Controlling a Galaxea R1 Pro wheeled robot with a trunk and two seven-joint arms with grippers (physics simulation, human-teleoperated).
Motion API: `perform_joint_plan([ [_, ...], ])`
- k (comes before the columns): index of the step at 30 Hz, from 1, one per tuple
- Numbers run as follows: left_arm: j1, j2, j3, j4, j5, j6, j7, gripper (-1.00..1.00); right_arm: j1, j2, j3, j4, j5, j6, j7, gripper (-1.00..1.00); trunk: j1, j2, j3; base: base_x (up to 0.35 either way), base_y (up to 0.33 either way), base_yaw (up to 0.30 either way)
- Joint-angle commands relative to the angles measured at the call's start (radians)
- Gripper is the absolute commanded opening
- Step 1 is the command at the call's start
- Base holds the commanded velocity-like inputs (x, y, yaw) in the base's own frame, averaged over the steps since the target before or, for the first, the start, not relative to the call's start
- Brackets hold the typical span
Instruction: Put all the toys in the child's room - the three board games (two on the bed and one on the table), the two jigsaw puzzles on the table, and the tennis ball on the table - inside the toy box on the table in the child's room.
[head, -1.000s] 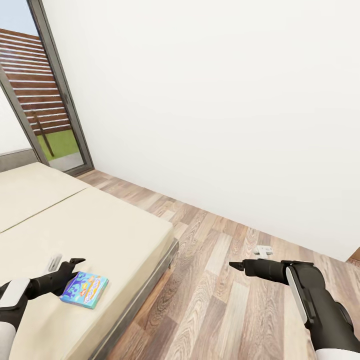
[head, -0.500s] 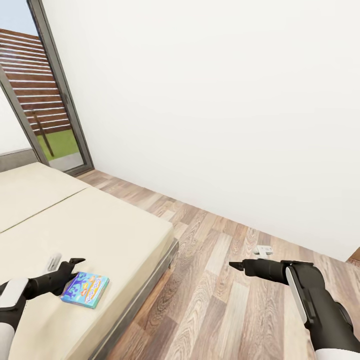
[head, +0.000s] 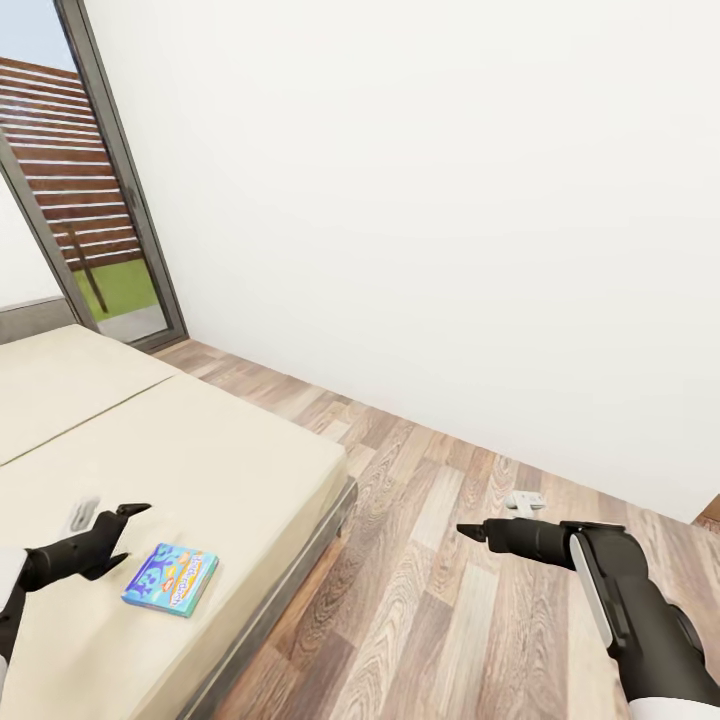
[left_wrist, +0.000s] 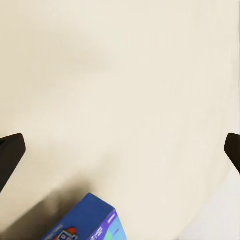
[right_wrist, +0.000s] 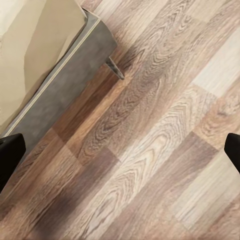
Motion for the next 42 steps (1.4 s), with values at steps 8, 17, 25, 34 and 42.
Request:
perform_joint_plan([
  [8,0.003,0.026,0.020,-0.018,0.008,0.012,0.023,1.00,0.000,0.001,-0.001,0.000,0.009,0.003,0.008,1.00,0.000,0.000,-0.001,0.000,0.000,0.000],
  [17,0.003,0.032,0.024,-0.022,0.010,0.023,0.056,1.00,0.000,0.001,-0.001,0.000,0.010,-0.003,0.008,1.00,0.000,0.000,-0.001,0.000,0.000,0.000],
  [25,0.001,0.026,0.025,-0.022,0.011,0.070,0.096,1.00,0.000,0.002,-0.001,0.000,0.010,-0.007,0.008,1.00,0.000,0.000,-0.001,0.000,0.000,0.000],
  [34,-0.002,0.015,0.024,-0.022,0.011,0.095,0.145,1.00,0.000,0.001,-0.001,0.000,0.010,-0.009,0.008,1.00,0.000,0.000,-0.001,0.000,0.000,0.000],
  [42,-0.002,-0.002,0.021,-0.018,0.010,0.100,0.171,1.00,0.000,0.000,-0.001,0.000,0.009,-0.009,0.008,1.00,0.000,0.000,-0.001,0.000,0.000,0.000],
])
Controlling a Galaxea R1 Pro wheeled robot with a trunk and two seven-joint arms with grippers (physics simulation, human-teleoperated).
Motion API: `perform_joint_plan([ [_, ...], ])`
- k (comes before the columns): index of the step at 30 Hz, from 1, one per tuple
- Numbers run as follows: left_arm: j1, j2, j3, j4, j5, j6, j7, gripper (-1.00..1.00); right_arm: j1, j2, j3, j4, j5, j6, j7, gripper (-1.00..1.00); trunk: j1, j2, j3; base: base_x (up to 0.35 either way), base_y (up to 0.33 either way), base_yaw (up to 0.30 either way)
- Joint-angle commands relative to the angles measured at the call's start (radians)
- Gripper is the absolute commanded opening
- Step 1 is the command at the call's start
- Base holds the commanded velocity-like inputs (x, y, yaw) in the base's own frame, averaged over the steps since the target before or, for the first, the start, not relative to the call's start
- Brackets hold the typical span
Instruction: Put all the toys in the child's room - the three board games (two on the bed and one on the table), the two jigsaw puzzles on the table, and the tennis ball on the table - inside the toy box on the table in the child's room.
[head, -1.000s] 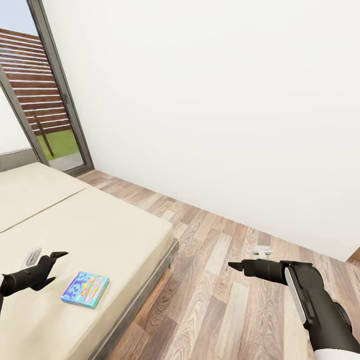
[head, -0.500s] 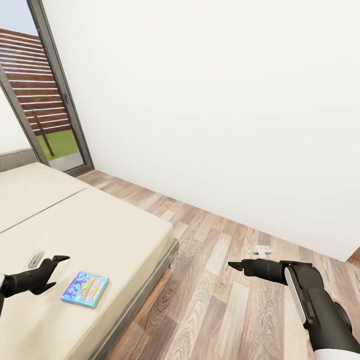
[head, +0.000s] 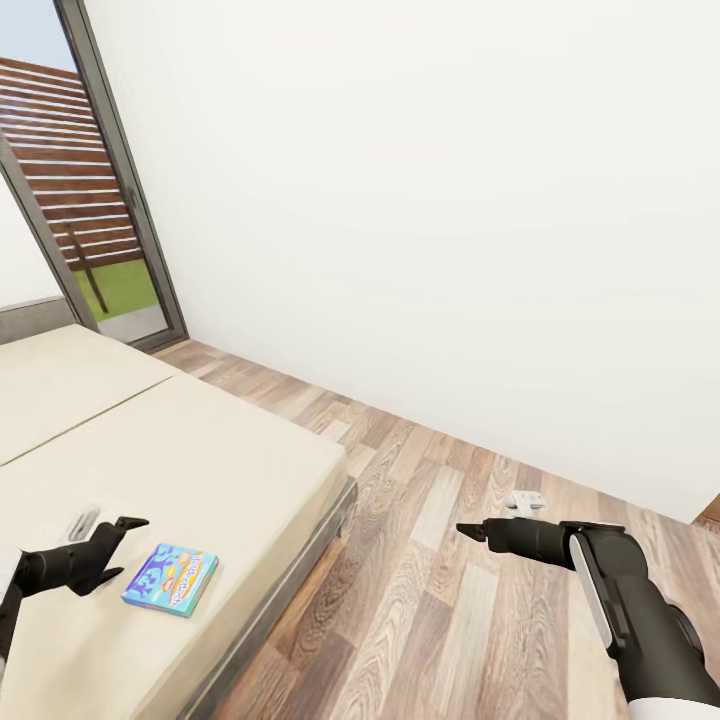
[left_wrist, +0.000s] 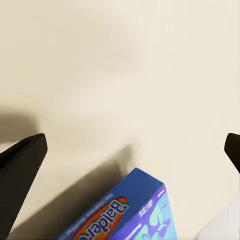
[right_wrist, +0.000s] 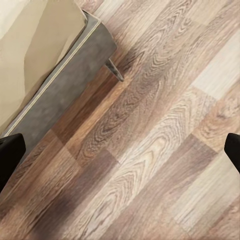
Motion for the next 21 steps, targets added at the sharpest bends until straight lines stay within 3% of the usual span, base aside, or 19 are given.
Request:
perform_joint_plan([
  [1,0.000,-0.004,0.000,0.001,0.003,0.008,0.019,1.00,-0.001,0.000,-0.001,-0.001,0.009,0.003,0.009,1.00,0.000,0.000,-0.001,0.000,0.000,0.000],
  [21,-0.006,-0.033,-0.009,0.003,0.004,0.011,0.037,1.00,-0.001,0.001,-0.001,0.000,0.009,0.002,0.008,1.00,0.000,0.000,-0.001,0.000,0.000,0.000],
])
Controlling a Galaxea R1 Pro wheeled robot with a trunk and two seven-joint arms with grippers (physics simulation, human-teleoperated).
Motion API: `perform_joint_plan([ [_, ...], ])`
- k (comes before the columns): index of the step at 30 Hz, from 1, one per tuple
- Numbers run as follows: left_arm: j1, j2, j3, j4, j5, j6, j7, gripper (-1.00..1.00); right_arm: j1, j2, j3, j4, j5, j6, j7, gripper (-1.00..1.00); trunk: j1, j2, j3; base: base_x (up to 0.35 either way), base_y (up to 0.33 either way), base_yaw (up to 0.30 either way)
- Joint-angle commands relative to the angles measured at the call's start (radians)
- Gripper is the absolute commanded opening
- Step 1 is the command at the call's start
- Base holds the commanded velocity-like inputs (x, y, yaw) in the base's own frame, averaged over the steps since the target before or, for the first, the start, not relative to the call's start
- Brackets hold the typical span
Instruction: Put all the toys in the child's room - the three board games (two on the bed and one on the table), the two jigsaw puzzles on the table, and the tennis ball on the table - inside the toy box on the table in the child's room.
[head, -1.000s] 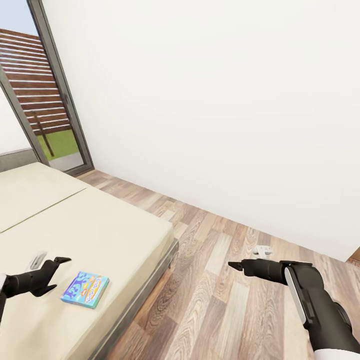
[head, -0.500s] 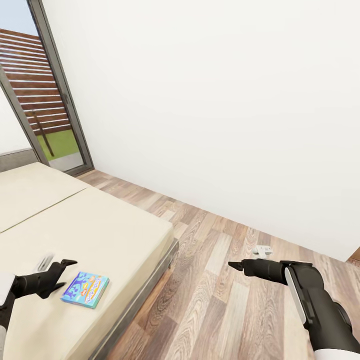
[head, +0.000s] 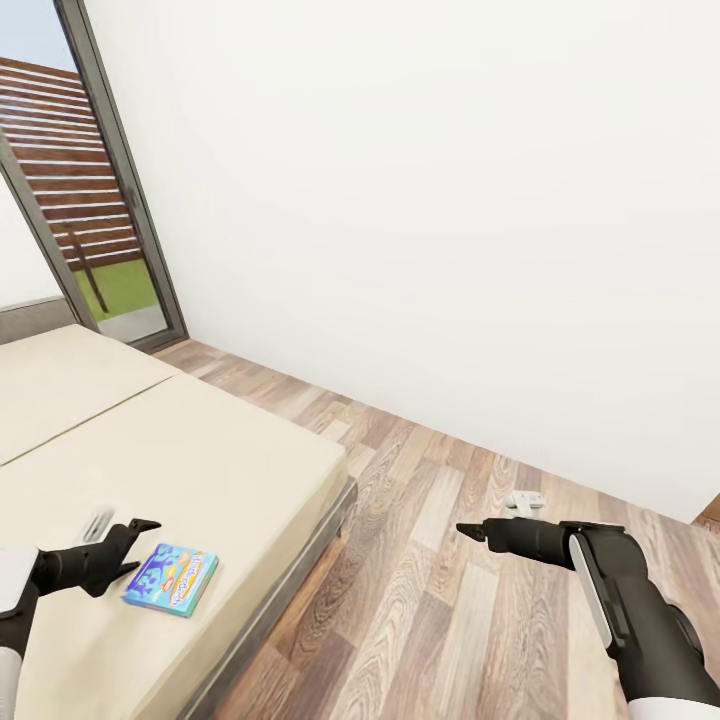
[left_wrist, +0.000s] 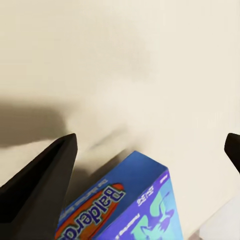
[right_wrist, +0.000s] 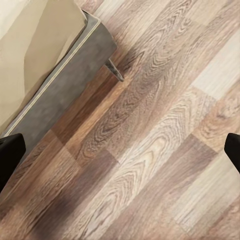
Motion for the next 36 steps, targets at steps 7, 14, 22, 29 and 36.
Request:
perform_joint_plan([
  [7,-0.001,-0.006,0.001,0.000,0.008,0.006,0.011,1.00,-0.001,0.000,-0.001,0.001,0.009,0.003,0.009,1.00,0.000,0.000,-0.001,0.000,0.000,-0.068],
  [14,-0.001,-0.009,0.001,-0.001,0.009,0.007,0.010,1.00,-0.003,0.000,-0.001,0.008,0.009,0.003,0.009,1.00,0.000,0.000,-0.001,0.000,0.000,-0.193],
  [22,-0.001,-0.010,0.001,-0.005,0.009,0.008,0.010,1.00,-0.004,0.000,-0.001,0.011,0.009,0.003,0.008,1.00,0.000,0.000,-0.001,0.000,0.000,-0.190],
  [29,-0.001,-0.010,0.001,-0.007,0.009,0.008,0.010,1.00,-0.005,0.000,-0.001,0.013,0.009,0.002,0.008,1.00,0.000,0.000,-0.001,0.000,0.000,-0.071],
  [36,0.000,-0.010,0.002,-0.008,0.010,0.009,0.010,1.00,-0.005,0.000,-0.001,0.014,0.009,0.002,0.008,1.00,0.000,0.000,-0.001,0.000,0.000,-0.022],
])
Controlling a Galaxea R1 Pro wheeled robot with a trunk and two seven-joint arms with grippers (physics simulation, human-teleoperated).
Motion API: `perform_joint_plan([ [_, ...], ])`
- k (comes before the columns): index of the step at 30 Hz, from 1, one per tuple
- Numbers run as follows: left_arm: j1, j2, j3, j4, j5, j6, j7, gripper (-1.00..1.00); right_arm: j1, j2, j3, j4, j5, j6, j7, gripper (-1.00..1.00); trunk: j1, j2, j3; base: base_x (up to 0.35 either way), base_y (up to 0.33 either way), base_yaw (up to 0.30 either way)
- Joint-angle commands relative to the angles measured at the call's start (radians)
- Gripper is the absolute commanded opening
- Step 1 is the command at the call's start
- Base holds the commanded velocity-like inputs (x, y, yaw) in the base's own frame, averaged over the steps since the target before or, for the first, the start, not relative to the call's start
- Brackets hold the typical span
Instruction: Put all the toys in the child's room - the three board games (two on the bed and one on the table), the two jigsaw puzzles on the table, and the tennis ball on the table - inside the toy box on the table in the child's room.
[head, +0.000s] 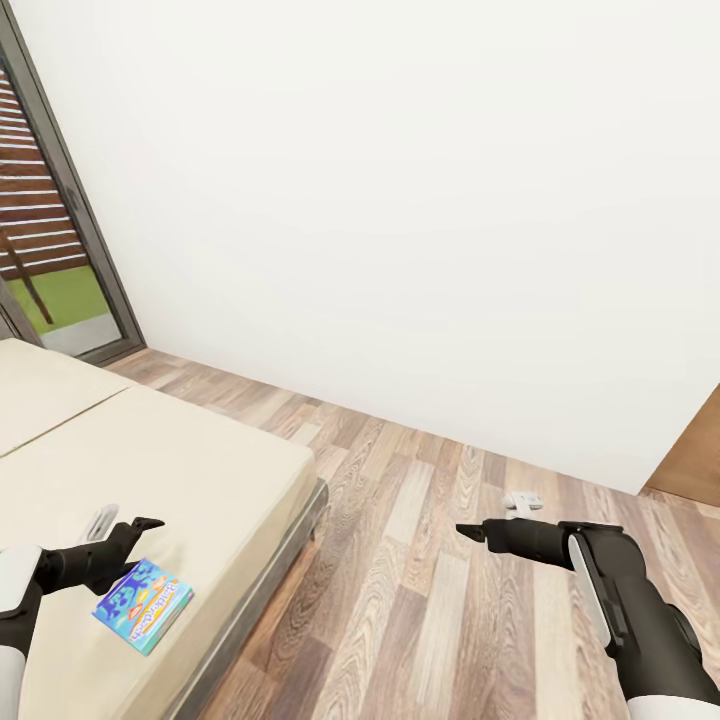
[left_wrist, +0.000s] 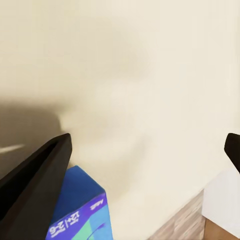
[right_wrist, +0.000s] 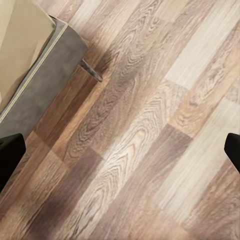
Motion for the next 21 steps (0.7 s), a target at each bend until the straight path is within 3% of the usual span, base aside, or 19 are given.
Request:
perform_joint_plan([
  [1,0.000,0.000,0.002,0.000,0.002,0.006,0.011,1.00,-0.001,0.000,-0.001,-0.001,0.009,0.003,0.009,1.00,0.000,0.000,-0.001,0.000,0.000,-0.013],
  [21,0.010,0.004,0.013,-0.002,0.005,0.004,-0.002,1.00,0.000,0.001,-0.001,-0.001,0.009,0.003,0.009,1.00,0.000,0.000,-0.001,0.000,0.000,-0.003],
])
